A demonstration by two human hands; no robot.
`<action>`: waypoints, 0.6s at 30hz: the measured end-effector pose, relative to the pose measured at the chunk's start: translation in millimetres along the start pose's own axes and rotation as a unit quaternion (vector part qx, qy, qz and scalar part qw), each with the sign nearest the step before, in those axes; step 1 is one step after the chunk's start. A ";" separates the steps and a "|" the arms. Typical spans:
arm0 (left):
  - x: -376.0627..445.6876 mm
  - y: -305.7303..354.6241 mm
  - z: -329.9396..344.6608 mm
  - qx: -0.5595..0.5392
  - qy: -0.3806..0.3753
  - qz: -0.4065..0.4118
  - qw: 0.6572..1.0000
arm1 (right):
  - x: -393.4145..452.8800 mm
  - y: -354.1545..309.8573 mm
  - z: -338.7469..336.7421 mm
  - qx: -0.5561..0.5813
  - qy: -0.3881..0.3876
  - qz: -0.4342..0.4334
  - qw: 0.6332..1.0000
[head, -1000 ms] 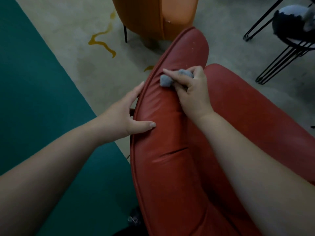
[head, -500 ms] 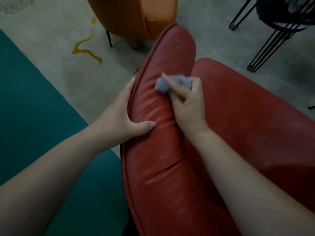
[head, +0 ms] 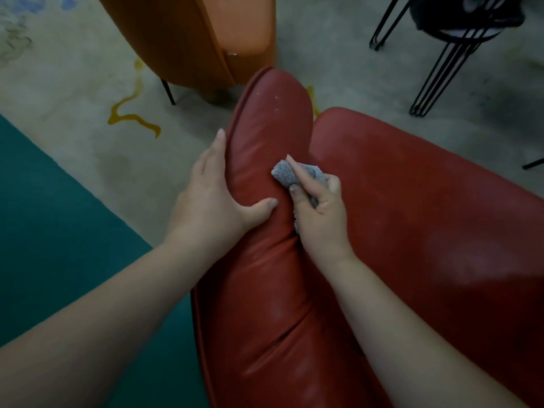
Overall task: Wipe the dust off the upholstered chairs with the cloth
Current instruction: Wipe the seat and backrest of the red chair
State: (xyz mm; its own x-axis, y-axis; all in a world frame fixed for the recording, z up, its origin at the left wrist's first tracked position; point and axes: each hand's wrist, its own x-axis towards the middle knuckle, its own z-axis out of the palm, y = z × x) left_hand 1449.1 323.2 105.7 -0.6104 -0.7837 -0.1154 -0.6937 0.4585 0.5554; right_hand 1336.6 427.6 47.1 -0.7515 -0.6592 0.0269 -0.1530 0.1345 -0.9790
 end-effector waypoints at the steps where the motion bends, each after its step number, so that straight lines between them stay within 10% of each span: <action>1: -1.0 0.5 -0.6 -0.006 0.003 -0.001 1.000 | 8.9 -1.5 2.8 -0.007 0.009 -0.007 1.000; 10: -0.3 5.0 4.2 0.112 0.047 -0.017 0.992 | 138.0 -15.6 20.7 -0.072 0.014 -0.038 0.997; 18: -5.0 7.0 2.7 0.139 0.038 -0.028 0.989 | 38.4 -27.4 19.3 -0.099 -0.065 -0.150 0.982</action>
State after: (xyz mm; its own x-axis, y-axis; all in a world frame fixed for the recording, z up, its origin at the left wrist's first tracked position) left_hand 1446.2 331.5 107.9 -0.5449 -0.8354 -0.0717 -0.8102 0.5026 0.3015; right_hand 1324.3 384.4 71.0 -0.5676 -0.7779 0.2695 -0.4865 0.0528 -0.8721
